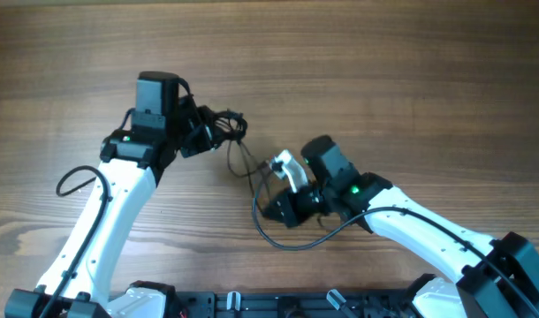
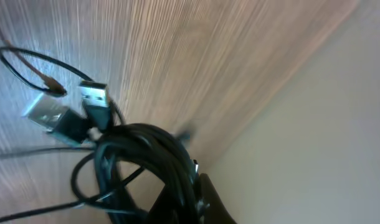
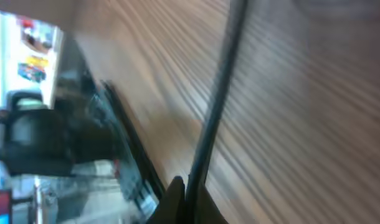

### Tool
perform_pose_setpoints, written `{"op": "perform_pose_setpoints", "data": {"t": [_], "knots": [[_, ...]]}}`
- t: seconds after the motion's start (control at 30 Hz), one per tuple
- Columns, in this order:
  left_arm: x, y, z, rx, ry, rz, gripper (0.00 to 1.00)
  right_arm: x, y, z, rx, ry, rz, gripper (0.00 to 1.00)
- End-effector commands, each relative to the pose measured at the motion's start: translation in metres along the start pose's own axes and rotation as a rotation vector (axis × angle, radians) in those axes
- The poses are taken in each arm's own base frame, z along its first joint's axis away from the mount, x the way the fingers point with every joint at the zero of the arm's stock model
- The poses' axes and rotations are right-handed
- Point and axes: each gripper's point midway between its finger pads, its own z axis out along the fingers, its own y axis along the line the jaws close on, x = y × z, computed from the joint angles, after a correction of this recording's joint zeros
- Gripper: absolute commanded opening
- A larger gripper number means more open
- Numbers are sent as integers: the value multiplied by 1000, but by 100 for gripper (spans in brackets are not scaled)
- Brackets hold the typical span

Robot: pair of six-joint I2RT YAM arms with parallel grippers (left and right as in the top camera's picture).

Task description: Untangle cables

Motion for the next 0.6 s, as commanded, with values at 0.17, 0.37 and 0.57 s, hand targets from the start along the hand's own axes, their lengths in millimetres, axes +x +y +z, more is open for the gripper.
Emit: {"op": "perform_pose_setpoints", "data": {"t": [0.17, 0.37, 0.57], "knots": [[-9, -10, -5, 25, -21, -4, 4, -20, -34, -10, 209, -100, -105, 99], [4, 1, -5, -27, 61, 222, 4, -95, -5, -31, 172, -399, -364, 100], [32, 25, -11, -131, 252, 264, 4, -117, -27, -32, 358, -439, -664, 78]]}}
